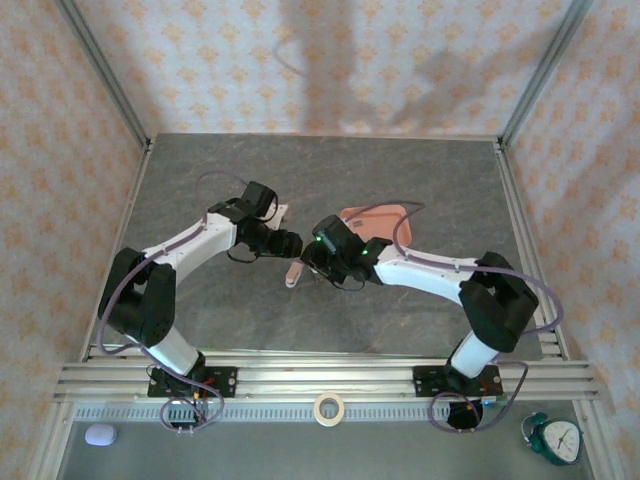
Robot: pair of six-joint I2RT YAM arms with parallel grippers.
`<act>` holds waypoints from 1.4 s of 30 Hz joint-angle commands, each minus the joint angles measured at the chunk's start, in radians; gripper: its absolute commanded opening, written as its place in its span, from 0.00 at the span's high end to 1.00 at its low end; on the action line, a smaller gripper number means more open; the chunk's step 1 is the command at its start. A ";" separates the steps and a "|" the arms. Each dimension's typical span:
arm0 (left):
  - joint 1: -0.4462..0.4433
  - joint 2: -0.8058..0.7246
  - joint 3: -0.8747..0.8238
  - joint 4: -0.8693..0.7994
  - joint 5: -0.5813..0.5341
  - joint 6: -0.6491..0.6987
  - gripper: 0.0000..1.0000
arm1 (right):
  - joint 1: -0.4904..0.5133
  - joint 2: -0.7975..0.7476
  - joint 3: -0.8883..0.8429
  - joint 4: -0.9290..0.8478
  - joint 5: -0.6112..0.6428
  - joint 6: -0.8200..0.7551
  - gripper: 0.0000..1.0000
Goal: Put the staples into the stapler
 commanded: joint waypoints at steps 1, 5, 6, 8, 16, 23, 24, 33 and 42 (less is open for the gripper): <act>0.013 -0.033 -0.014 0.018 -0.008 -0.016 0.36 | -0.009 0.046 0.037 -0.098 0.033 0.003 0.59; 0.016 -0.033 -0.024 0.021 -0.005 -0.017 0.36 | -0.010 0.069 0.027 -0.143 0.053 0.025 0.63; 0.016 -0.033 -0.026 0.024 -0.004 -0.018 0.36 | -0.009 0.069 0.020 -0.148 0.055 0.026 0.64; 0.016 -0.032 -0.032 0.029 -0.001 -0.020 0.37 | -0.009 0.081 -0.009 -0.139 0.051 0.039 0.66; 0.016 -0.029 -0.043 0.042 0.007 -0.027 0.37 | -0.009 0.162 -0.056 -0.057 -0.020 0.055 0.73; 0.016 -0.028 -0.056 0.056 0.010 -0.034 0.37 | -0.010 0.211 -0.107 -0.069 -0.045 0.088 0.75; 0.016 -0.028 -0.058 0.058 0.011 -0.037 0.37 | -0.009 0.211 -0.118 -0.065 -0.047 0.091 0.75; 0.016 -0.080 -0.071 0.074 -0.022 -0.052 0.35 | -0.009 0.125 -0.082 -0.075 -0.010 0.037 0.70; 0.020 -0.233 -0.098 0.112 -0.196 -0.058 0.29 | -0.010 -0.054 -0.013 -0.156 0.096 -0.059 0.53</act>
